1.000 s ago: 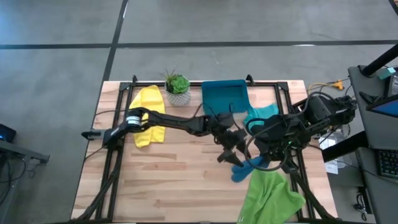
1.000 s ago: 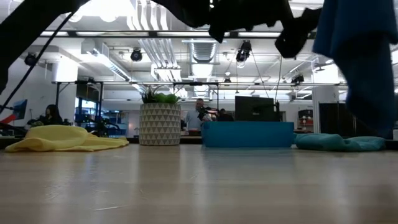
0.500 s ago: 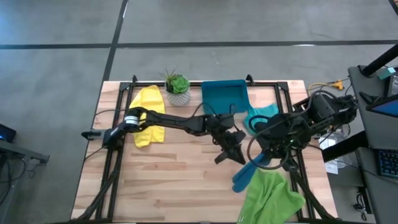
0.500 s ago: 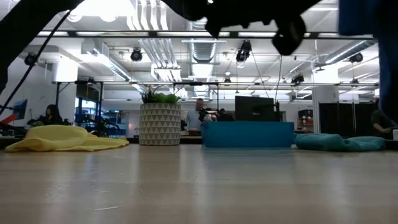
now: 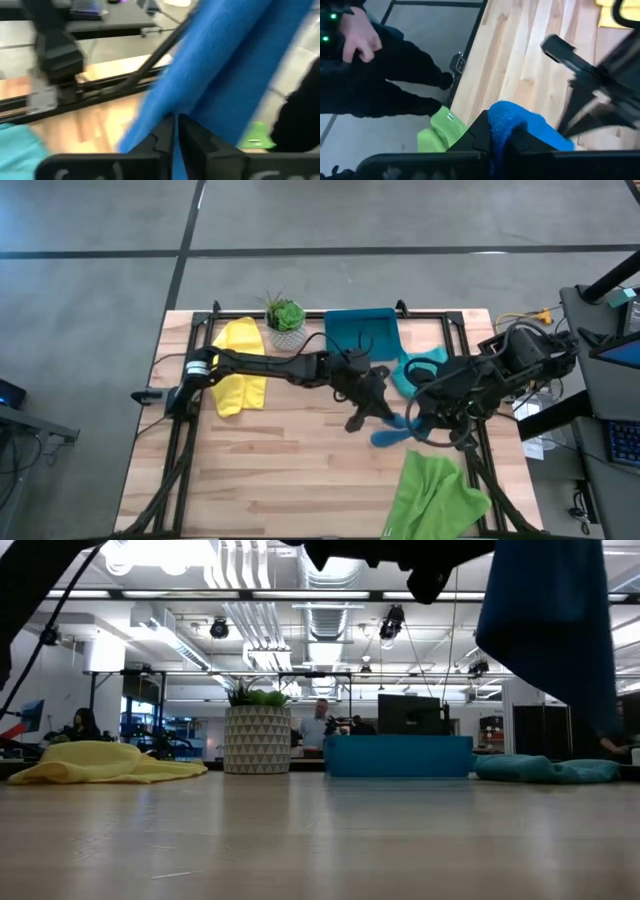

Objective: Fold microfiber towels
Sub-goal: Fold the dark blue microfiber towel into the dark blue bin

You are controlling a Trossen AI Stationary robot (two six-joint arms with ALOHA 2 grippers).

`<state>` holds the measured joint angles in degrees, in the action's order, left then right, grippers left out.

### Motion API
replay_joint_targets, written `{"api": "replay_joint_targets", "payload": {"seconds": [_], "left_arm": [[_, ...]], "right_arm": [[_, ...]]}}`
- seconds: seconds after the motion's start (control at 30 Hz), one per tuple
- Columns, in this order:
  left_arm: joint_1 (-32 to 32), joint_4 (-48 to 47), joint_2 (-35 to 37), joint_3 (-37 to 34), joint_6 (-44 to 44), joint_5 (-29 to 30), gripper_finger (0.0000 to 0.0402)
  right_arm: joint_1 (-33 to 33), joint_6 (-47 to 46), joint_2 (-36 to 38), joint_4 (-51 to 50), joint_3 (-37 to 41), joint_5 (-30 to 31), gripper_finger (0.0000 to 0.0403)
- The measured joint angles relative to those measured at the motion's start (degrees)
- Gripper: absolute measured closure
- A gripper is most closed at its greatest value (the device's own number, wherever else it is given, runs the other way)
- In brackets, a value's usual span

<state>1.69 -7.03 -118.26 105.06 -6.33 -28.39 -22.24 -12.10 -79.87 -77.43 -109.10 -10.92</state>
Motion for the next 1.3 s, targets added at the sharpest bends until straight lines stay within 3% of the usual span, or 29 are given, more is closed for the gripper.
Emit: {"api": "replay_joint_targets", "payload": {"seconds": [0.1, 0.23, 0.37, 0.5, 0.83, 1.13, 1.3], "left_arm": [[1.3, 0.1, 0.0, 0.0, -0.5, 1.5, 0.0343], [1.8, 0.6, 0.0, 0.0, -0.1, 1.5, 0.0262], [0.4, 1.4, -1.1, -0.1, 2.5, -2.0, 0.0178], [0.1, -0.8, -1.6, -0.2, 7.4, -4.2, 0.0132], [0.5, -16.6, -0.1, -0.2, 10.5, -4.0, 0.0123], [0.5, -34.4, 2.8, -0.2, 7.9, -3.7, 0.0123], [-1.3, -42.6, 7.2, -0.3, 2.7, 3.1, 0.0123]], "right_arm": [[0.0, -0.8, -0.3, 0.0, 0.0, -1.5, 0.0394], [0.0, -1.0, -0.5, 0.0, 0.0, -3.0, 0.0394], [0.0, -0.1, -0.5, -0.1, 0.0, -3.0, 0.0394], [0.6, -3.7, -0.5, -0.7, 0.0, 2.7, 0.0394], [5.7, -10.2, -0.4, -1.4, 0.0, 5.5, 0.0394], [9.5, -19.9, -0.1, -1.7, 0.0, 16.2, 0.0394], [10.9, -25.1, -0.1, -0.3, 0.0, 19.3, 0.0394]]}}
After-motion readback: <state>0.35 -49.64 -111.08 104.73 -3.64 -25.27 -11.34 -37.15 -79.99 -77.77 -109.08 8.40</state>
